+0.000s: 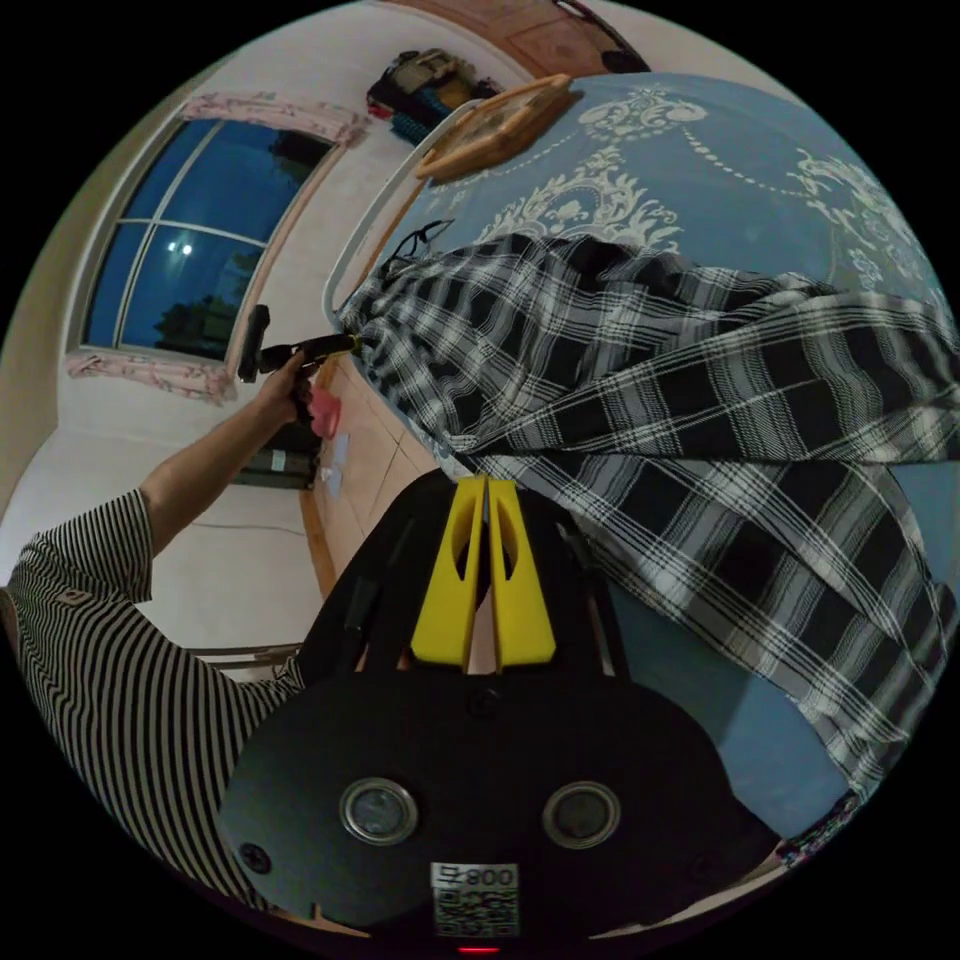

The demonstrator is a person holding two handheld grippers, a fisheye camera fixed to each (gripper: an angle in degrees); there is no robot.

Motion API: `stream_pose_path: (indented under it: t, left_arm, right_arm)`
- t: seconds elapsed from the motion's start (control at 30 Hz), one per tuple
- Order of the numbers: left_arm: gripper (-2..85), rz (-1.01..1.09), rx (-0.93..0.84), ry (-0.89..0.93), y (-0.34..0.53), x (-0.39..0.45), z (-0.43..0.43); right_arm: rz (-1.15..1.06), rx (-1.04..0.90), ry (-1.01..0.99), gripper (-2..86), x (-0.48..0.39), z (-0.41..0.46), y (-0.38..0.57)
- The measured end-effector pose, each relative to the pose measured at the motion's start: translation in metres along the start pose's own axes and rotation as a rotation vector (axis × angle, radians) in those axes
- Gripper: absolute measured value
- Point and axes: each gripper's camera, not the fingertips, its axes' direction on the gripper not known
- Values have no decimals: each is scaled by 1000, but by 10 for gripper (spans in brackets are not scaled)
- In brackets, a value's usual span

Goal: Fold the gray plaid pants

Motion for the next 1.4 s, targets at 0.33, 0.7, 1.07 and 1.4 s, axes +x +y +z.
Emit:
stream_pose_path:
  t: [0.33,0.7,1.07,1.4]
  left_arm:
    - [15,41,179,437,51,92,15]
    - [63,651,-105,509,52,380,109]
    - [44,770,-166,328,65,539,177]
    - [16,817,-130,278,81,634,203]
  right_arm:
    - [106,102,29,6,85,-83,13]
    - [357,278,430,57,229,-267,-15]
    - [407,71,665,65,320,-310,-42]
    - [421,49,625,16,384,-348,5]
